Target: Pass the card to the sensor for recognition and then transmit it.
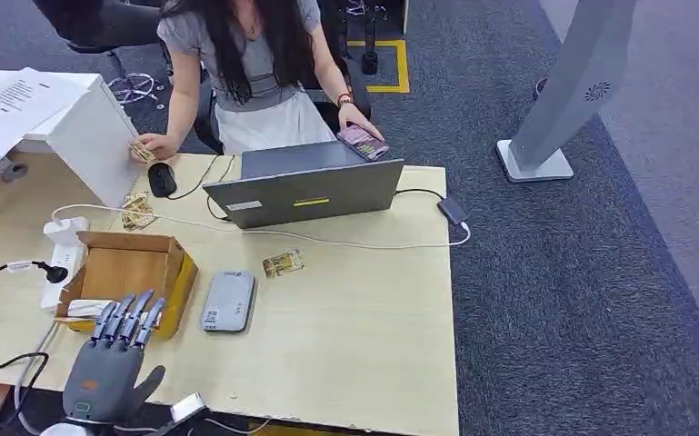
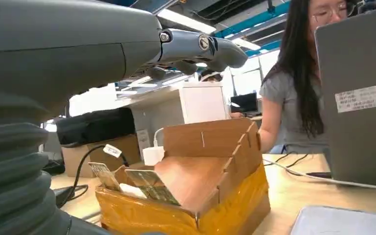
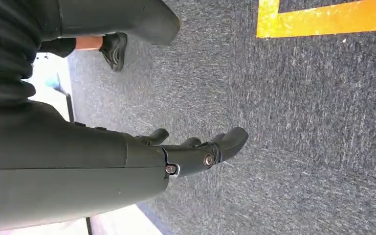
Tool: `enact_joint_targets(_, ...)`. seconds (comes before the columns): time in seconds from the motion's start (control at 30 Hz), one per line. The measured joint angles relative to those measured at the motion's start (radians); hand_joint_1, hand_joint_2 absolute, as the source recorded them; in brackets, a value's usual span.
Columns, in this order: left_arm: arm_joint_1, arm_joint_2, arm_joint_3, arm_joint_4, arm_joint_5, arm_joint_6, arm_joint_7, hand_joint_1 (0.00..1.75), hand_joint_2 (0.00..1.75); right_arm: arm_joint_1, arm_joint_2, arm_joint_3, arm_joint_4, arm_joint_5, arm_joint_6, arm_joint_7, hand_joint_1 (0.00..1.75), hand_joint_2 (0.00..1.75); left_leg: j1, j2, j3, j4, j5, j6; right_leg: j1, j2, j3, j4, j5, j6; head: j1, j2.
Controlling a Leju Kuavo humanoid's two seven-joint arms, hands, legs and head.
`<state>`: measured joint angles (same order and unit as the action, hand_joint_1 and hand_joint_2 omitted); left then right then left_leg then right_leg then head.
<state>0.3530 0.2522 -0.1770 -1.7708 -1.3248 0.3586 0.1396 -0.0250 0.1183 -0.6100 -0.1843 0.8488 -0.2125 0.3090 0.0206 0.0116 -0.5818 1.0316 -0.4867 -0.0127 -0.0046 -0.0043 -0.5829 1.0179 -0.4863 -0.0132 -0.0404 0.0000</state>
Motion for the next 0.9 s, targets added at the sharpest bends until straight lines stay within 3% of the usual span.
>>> enact_joint_targets(0.9,-0.127,-0.083,0.263,0.224,-0.018,0.024,-0.087,0.0,1.75,-0.001,0.0,-0.004,0.0,0.063,0.021,0.002,0.0,1.75,0.0,0.0,0.0,0.0,0.0,0.0,0.0,0.0,0.0,0.0,0.0,0.0,0.0,0.0)
